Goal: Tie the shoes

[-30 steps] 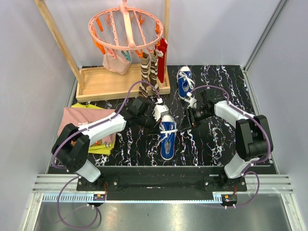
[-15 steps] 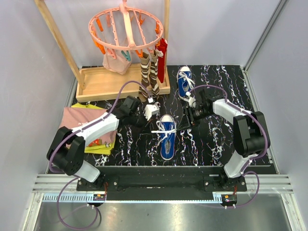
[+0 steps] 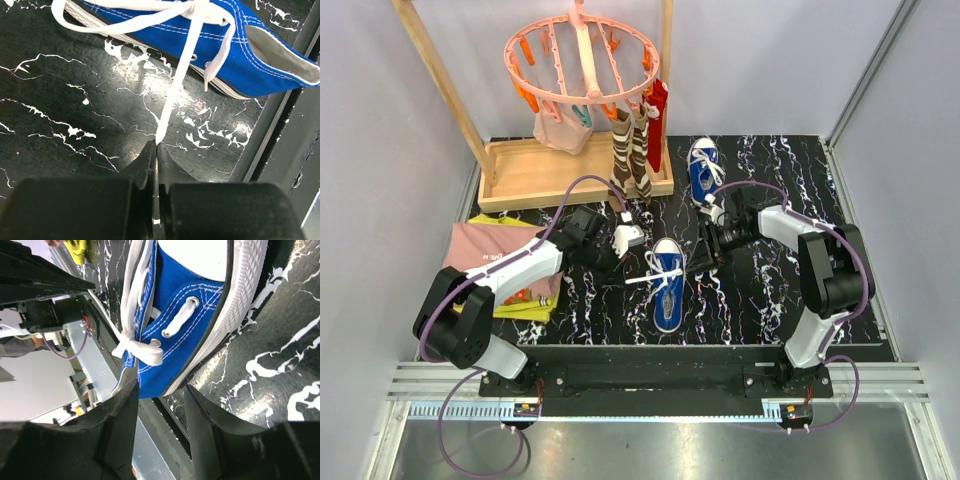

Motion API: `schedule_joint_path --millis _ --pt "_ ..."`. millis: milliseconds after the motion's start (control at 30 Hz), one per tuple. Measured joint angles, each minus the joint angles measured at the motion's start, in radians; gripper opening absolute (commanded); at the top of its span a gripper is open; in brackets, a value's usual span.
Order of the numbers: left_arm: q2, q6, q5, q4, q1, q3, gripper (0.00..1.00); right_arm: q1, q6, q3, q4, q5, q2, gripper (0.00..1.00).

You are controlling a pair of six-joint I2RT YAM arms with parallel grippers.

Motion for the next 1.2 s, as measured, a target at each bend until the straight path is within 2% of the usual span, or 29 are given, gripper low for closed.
schedule_joint_path --millis 500,633,700,733,767,833,867,967,1100,1200 --pt "0.001 0.008 0.000 0.003 0.003 -0.011 0.00 0.053 0.116 0.000 0.121 -0.040 0.054 0.47" --pt "0.006 0.007 0.000 0.010 0.003 -0.011 0.00 0.058 0.135 0.001 0.143 -0.041 0.067 0.39" --pt "0.011 0.007 0.000 0.012 0.003 -0.011 0.00 0.059 0.143 0.001 0.149 -0.041 0.069 0.30" --pt "0.014 0.007 0.000 0.013 0.003 -0.011 0.02 0.059 0.146 0.001 0.151 -0.042 0.069 0.25" --pt "0.017 0.007 0.000 0.014 0.003 -0.011 0.05 0.059 0.149 0.002 0.154 -0.042 0.069 0.11" --pt "0.021 0.007 0.000 0.017 0.005 -0.011 0.16 0.059 0.152 0.002 0.159 -0.043 0.069 0.00" --pt "0.022 0.004 0.002 0.018 0.008 -0.011 0.26 0.059 0.156 0.002 0.163 -0.043 0.068 0.00" --pt "0.021 -0.010 0.026 0.034 0.036 -0.011 0.46 0.059 0.164 0.002 0.164 -0.042 0.066 0.00" --pt "0.012 -0.045 0.070 0.108 0.106 -0.012 0.51 0.059 0.166 0.000 0.164 -0.041 0.053 0.00" --pt "0.011 0.009 0.105 0.124 0.126 0.017 0.57 0.059 0.166 -0.005 0.164 -0.040 0.041 0.00"
